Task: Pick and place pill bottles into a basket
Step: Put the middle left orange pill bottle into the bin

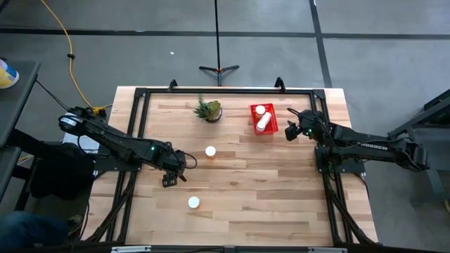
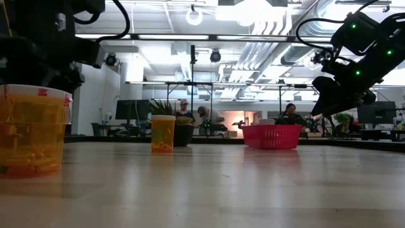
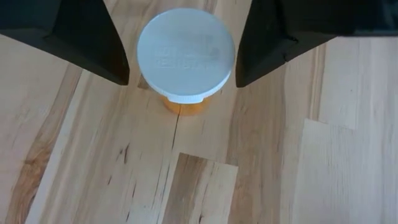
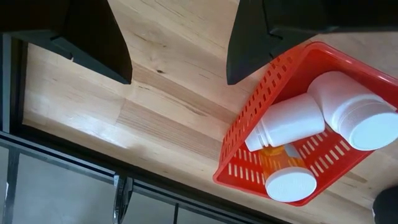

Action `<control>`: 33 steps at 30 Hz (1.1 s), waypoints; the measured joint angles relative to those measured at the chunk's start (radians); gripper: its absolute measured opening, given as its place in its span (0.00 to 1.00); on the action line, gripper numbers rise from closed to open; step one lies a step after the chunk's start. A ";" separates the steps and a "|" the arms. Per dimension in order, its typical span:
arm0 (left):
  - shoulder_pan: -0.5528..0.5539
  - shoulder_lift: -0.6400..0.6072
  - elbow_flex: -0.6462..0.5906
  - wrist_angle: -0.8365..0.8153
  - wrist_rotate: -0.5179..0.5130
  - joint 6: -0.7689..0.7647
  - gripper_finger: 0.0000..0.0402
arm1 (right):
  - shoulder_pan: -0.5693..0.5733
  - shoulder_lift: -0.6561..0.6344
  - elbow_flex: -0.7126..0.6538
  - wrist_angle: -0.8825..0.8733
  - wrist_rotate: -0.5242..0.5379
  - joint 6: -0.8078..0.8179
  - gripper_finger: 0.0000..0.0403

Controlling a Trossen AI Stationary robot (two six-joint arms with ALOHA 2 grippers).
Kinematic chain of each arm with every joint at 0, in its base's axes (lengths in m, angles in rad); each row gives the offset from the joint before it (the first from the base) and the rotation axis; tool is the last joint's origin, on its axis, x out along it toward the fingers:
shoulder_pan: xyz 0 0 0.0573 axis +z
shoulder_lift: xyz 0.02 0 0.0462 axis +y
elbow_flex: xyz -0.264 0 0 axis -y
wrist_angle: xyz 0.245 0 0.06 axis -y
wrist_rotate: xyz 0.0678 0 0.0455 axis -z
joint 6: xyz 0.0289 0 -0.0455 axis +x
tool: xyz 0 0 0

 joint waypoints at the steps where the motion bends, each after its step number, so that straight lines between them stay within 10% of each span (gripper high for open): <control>1: 0.000 0.000 0.000 0.000 0.002 0.000 0.80 | 0.000 0.000 0.000 0.000 -0.001 0.000 0.63; 33: 0.000 0.000 0.017 0.005 0.051 -0.002 0.63 | 0.000 0.000 0.000 -0.021 -0.015 0.000 0.63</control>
